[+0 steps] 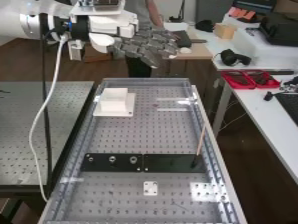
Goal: Grab the pcb board and place it in the clear container
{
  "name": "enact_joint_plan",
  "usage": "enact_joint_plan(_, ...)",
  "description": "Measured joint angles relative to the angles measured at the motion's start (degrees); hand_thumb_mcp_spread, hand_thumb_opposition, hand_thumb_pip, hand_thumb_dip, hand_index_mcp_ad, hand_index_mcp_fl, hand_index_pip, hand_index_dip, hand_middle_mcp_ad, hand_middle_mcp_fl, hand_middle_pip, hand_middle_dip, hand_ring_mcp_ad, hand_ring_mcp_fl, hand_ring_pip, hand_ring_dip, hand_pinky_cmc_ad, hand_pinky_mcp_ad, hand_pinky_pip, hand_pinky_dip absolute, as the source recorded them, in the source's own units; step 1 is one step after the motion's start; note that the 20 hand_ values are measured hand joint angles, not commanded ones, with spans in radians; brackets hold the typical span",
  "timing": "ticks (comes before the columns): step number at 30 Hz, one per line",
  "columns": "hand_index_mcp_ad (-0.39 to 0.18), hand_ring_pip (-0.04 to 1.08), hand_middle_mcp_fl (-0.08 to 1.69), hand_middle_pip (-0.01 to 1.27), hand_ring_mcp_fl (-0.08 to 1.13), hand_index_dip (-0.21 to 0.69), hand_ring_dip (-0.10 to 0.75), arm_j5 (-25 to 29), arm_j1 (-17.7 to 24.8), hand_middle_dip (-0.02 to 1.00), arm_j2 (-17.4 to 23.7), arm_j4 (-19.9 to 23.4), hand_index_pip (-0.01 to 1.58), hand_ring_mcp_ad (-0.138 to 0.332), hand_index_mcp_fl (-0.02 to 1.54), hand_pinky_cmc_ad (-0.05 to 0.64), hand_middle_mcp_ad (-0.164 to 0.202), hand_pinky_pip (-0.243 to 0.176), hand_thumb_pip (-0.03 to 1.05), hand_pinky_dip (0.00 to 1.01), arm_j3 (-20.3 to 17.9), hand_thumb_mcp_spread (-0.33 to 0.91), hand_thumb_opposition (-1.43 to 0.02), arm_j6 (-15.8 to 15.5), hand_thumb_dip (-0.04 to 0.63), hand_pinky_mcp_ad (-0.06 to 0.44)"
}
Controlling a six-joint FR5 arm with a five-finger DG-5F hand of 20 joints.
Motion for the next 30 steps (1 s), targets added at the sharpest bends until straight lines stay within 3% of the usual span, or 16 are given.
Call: enact_joint_plan(30,-0.042,0.10,0.06,0.14,0.00,0.300,0.028,-0.4,0.1,0.16,-0.1,-0.1,0.12,0.218,0.05,0.309,0.089,-0.119,0.38,0.71,0.3,0.32,-0.73,0.6,0.087,0.168)
